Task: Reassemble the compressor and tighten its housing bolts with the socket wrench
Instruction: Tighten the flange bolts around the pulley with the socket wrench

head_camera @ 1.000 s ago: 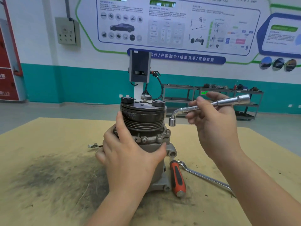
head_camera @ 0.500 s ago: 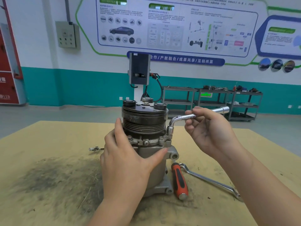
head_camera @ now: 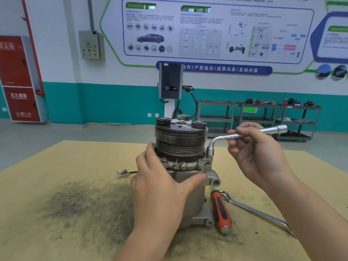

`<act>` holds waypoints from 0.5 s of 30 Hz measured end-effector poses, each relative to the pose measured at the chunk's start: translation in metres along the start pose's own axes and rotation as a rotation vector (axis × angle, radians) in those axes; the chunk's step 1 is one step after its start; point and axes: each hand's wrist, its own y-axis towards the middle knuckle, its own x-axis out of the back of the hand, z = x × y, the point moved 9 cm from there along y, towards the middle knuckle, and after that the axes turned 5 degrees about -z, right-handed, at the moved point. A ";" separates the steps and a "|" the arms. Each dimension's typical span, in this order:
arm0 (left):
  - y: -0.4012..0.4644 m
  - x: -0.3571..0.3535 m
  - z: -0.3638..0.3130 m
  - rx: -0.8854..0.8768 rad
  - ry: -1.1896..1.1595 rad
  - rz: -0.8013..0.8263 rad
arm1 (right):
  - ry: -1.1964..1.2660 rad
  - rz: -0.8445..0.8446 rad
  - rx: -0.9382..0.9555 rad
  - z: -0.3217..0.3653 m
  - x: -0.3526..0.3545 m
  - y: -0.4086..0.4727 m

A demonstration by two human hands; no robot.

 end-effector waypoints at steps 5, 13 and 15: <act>0.001 0.000 0.001 -0.008 -0.010 -0.001 | -0.124 -0.005 0.349 0.019 0.001 -0.013; 0.000 -0.002 0.003 0.007 -0.017 0.018 | 0.058 -0.002 0.175 0.004 -0.001 -0.011; 0.002 -0.002 0.004 0.030 -0.036 0.026 | 0.027 0.013 0.216 0.008 -0.003 -0.014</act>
